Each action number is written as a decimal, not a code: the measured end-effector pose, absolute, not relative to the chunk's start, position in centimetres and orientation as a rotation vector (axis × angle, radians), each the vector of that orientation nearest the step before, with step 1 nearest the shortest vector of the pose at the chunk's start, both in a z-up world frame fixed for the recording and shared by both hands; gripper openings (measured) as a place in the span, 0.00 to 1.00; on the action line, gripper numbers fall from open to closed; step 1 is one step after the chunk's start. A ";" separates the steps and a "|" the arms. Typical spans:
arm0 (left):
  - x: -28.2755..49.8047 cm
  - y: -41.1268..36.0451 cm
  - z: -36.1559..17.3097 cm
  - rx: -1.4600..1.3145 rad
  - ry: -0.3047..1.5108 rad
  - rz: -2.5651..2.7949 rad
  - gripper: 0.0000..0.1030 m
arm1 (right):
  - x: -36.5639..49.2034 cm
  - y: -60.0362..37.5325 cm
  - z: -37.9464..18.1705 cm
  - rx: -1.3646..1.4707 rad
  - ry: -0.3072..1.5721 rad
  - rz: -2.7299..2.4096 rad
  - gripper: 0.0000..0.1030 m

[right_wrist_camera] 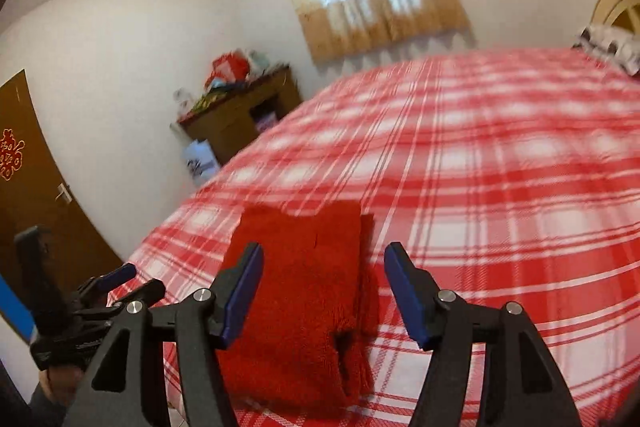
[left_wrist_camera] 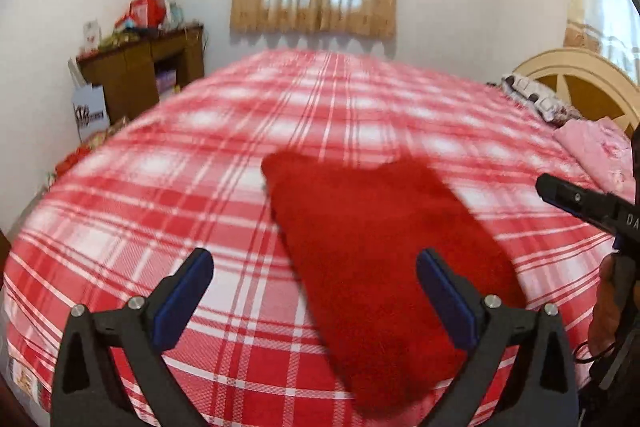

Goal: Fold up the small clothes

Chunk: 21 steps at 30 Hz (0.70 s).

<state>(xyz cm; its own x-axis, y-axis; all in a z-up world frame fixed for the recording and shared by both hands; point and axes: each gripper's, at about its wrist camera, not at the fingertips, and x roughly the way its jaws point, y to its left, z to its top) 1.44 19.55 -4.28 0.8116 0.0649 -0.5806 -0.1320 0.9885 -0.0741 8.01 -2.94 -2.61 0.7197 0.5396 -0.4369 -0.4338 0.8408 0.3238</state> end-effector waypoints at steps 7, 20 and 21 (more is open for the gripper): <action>0.4 19.2 -1.9 -0.116 0.540 0.068 1.00 | 5.5 -3.6 -0.8 0.184 0.505 0.535 0.69; -0.2 18.6 -1.4 -0.109 0.512 0.053 1.00 | 4.9 -3.1 -0.8 0.179 0.508 0.550 0.69; -0.1 18.7 -1.4 -0.110 0.514 0.054 1.00 | 4.9 -3.0 -0.9 0.178 0.508 0.551 0.69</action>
<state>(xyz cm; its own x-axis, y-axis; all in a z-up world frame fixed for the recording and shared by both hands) -0.07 18.67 -1.41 0.8696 0.0238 -0.4932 -0.0790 0.9927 -0.0914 4.86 -3.03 -0.89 0.7328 0.5408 -0.4130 -0.4548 0.8407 0.2938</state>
